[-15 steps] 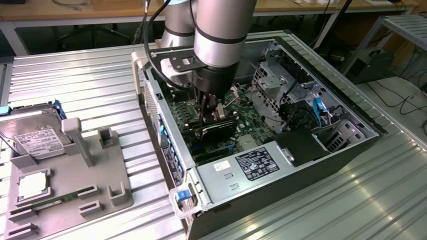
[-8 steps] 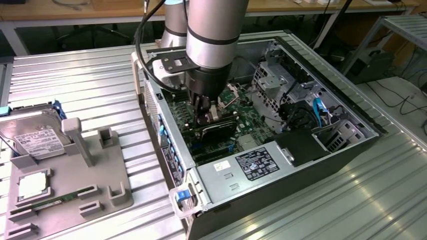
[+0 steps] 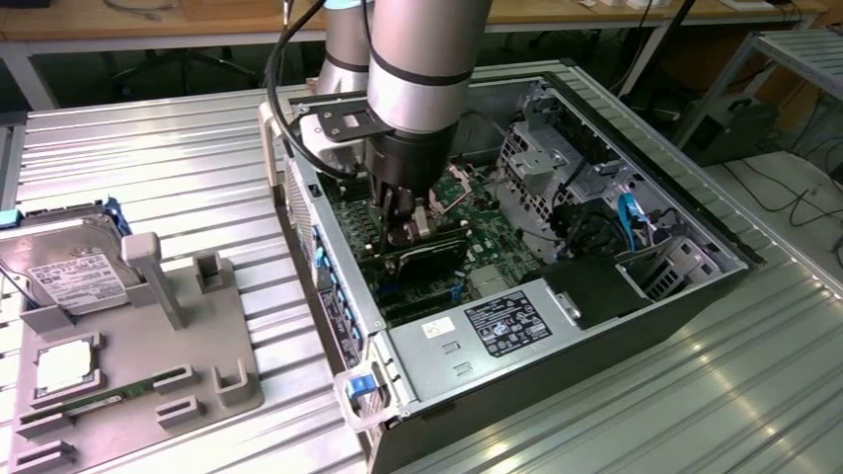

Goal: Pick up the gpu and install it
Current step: 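Press down on the gpu until it lock into place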

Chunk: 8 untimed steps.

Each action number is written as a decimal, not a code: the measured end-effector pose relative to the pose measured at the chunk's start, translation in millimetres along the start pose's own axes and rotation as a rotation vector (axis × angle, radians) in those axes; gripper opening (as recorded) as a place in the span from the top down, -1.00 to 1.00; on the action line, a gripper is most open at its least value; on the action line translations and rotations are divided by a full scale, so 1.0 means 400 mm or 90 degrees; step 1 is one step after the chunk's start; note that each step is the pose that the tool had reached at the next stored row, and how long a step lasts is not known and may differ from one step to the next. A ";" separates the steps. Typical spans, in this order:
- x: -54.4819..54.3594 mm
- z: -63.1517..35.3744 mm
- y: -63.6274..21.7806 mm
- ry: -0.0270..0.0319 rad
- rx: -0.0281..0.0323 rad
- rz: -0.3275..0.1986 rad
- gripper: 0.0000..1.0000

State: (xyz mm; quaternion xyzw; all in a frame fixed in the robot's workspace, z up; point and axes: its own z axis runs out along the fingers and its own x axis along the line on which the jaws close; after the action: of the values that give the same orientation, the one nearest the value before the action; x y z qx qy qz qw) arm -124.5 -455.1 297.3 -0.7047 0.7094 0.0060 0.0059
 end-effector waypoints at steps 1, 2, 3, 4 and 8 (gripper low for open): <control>0.000 -0.003 0.000 0.0019 0.0001 0.000 0.79; 0.000 -0.004 0.000 0.0047 0.0003 0.000 0.79; 0.000 -0.004 0.001 0.0099 0.0021 0.000 0.79; -0.001 -0.004 0.001 0.0169 0.0050 0.000 0.79; -0.001 -0.004 0.015 0.0239 0.0099 0.000 0.79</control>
State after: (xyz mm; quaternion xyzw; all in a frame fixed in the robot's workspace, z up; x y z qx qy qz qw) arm -130.7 -454.7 299.0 -0.7047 0.7094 -0.0128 -0.0019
